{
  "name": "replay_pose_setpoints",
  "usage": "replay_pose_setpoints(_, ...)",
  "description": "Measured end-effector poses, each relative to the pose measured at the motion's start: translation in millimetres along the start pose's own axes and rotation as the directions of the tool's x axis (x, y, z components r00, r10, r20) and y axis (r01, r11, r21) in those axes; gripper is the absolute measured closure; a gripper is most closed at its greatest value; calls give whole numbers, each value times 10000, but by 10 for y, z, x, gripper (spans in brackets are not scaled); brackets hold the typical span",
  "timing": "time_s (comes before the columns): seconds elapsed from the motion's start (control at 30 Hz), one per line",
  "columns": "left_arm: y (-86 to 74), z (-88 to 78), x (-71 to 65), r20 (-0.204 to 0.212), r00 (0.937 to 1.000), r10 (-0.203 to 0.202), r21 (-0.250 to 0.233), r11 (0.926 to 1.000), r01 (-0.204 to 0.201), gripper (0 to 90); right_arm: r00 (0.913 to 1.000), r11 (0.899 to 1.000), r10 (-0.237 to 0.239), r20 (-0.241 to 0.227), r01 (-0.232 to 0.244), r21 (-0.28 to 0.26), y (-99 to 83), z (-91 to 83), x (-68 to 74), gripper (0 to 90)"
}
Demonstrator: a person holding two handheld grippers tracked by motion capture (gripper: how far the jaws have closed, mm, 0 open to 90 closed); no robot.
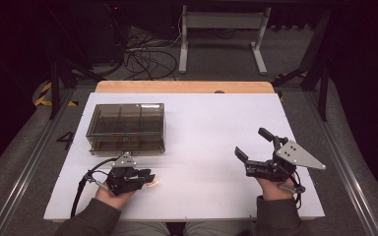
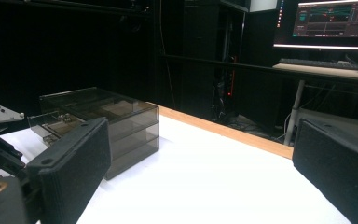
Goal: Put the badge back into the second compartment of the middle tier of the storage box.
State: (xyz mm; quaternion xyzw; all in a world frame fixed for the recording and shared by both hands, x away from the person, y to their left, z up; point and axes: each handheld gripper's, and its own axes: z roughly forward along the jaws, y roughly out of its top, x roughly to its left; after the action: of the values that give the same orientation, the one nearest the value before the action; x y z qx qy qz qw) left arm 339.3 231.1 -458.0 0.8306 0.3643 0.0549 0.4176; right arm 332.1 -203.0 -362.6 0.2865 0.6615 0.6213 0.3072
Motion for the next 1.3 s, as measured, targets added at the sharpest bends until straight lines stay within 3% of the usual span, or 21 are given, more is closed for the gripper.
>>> replay_pose_setpoints(0.63, -2, 18, -22, 246, 9997, -79, 137, 9999, 76, 728, 9999, 9999, -135, 86, 136, -88, 10, -12, 8, 58)
replay_pose_setpoints(0.97, 7, -14, -61, 471, 9988, 99, -161, 9998, -91, 766, 9998, 9998, -149, 97, 151, -121, 17, -17, 13, 58)
replay_pose_setpoints(1.3, 7, -26, -90, 542, 9978, 394, -39, 9992, -393, 844, 9998, 9997, -184, 100, 185, -136, 26, -23, 19, 59)
